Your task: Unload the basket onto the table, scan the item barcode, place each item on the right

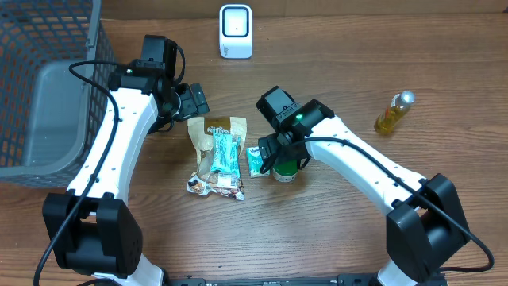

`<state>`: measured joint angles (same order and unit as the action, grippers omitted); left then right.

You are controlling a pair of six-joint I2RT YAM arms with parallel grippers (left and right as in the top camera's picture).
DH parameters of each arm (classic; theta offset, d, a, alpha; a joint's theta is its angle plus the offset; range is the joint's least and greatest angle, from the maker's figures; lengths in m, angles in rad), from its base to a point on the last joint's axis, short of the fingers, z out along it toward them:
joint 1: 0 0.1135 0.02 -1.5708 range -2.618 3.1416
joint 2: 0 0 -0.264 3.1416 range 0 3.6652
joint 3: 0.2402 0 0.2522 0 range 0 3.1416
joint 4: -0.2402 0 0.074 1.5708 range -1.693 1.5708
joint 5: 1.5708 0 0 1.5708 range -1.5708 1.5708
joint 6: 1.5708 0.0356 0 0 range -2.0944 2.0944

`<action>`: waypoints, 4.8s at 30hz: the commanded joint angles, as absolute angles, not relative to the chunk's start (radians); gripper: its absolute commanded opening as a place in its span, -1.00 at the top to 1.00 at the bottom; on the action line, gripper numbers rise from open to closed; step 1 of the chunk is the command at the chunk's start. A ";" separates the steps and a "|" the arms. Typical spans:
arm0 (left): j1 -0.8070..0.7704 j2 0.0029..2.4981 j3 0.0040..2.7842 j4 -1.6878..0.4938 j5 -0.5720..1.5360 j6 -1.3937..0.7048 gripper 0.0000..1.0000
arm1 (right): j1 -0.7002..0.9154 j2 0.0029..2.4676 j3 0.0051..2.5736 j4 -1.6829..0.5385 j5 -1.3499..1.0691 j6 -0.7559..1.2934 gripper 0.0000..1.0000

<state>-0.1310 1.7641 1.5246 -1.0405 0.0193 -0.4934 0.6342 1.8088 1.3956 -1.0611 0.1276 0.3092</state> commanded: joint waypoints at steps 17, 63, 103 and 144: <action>-0.131 1.766 1.540 -1.039 0.019 -0.482 -1.00 | 0.626 1.794 1.244 -0.947 0.137 0.323 -0.94; -0.131 1.766 1.540 -1.039 0.019 -0.482 -1.00 | 0.477 1.794 1.244 -1.023 0.110 0.401 -0.37; -0.131 1.766 1.540 -1.039 0.019 -0.482 -0.99 | 0.477 1.794 1.244 -1.000 0.065 0.400 -0.74; -0.131 1.766 1.540 -1.039 0.019 -0.482 -1.00 | 0.477 1.794 1.242 -0.981 0.066 0.400 -0.68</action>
<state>-0.1310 1.7641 1.5246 -1.0405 0.0193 -0.4934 0.4839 1.8088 1.2469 -0.9878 0.0673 0.3954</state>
